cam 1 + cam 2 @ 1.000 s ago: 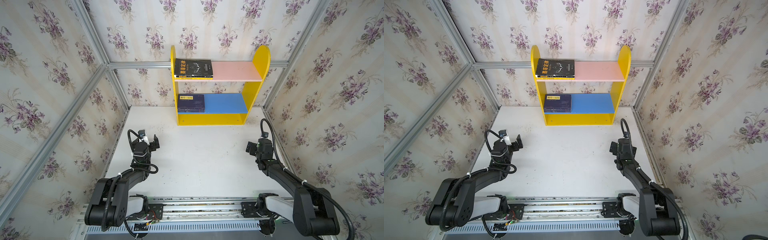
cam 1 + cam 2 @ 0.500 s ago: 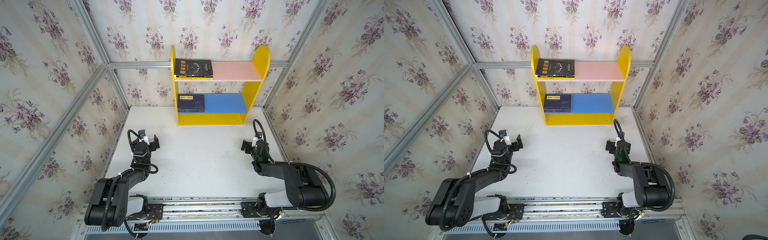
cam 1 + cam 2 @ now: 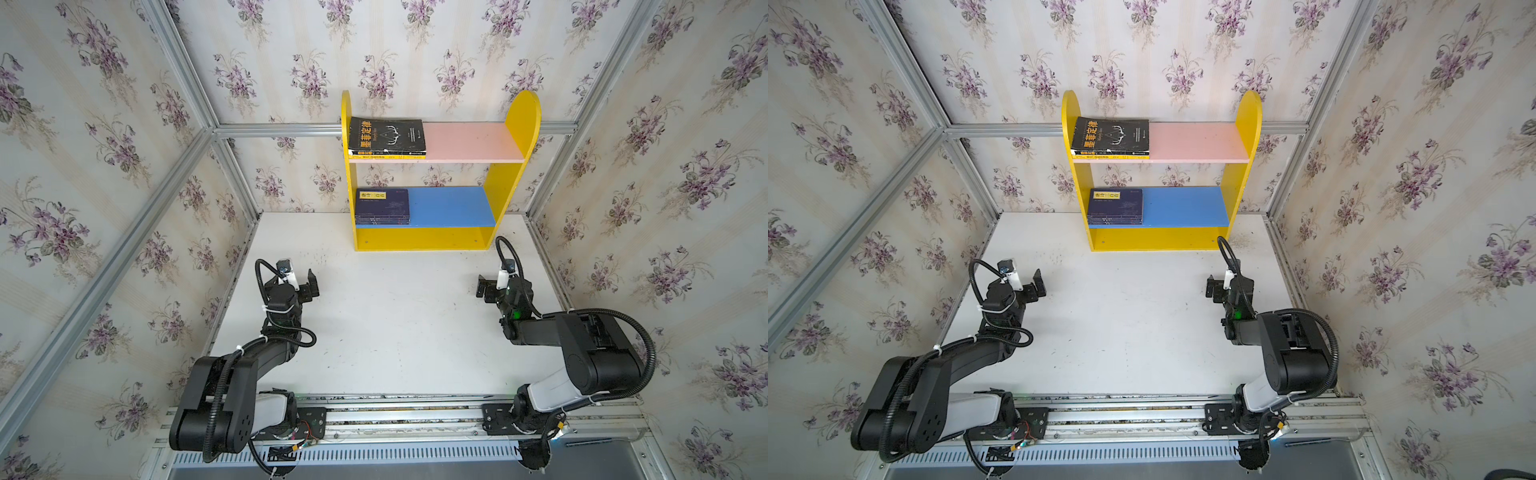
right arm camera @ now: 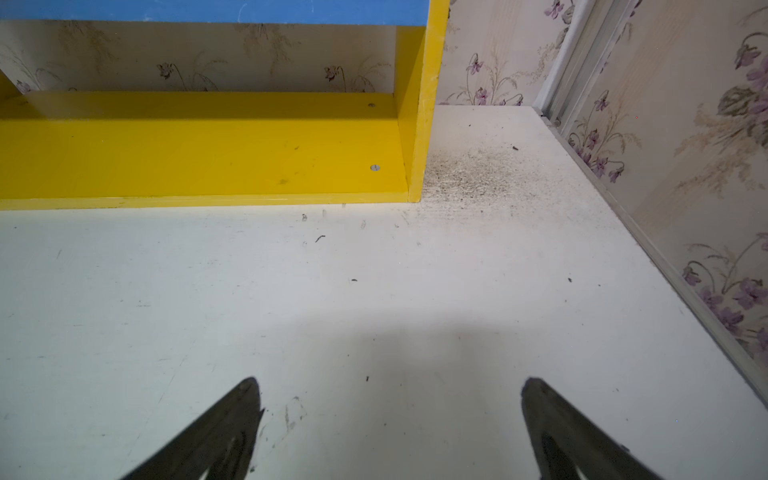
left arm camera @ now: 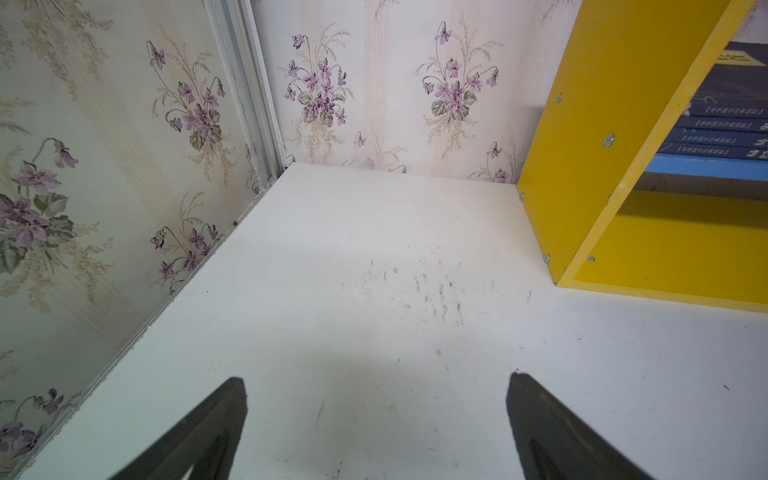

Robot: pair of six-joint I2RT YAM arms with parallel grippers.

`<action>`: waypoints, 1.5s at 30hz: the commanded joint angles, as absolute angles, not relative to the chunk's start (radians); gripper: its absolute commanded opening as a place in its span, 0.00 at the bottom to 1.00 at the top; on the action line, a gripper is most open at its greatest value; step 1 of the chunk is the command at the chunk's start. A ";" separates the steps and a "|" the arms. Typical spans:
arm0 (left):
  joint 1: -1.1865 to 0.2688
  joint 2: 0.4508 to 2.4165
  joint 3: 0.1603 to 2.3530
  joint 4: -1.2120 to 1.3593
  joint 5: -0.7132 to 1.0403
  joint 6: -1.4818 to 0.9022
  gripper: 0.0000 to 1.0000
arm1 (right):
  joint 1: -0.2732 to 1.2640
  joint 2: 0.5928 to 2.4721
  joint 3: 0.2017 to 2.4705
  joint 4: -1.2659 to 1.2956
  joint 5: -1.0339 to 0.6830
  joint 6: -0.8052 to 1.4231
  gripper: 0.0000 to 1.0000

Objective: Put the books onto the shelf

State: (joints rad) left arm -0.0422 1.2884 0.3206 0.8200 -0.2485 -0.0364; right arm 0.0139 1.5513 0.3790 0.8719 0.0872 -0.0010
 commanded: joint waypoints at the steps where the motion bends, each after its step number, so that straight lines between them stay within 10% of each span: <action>1: -0.041 1.293 0.331 0.827 -0.244 -0.034 0.99 | 0.014 1.544 0.397 0.864 0.082 -0.005 1.00; 45: -0.027 1.323 0.284 0.929 -0.138 -0.005 0.99 | 0.018 1.543 0.372 0.934 0.085 -0.012 1.00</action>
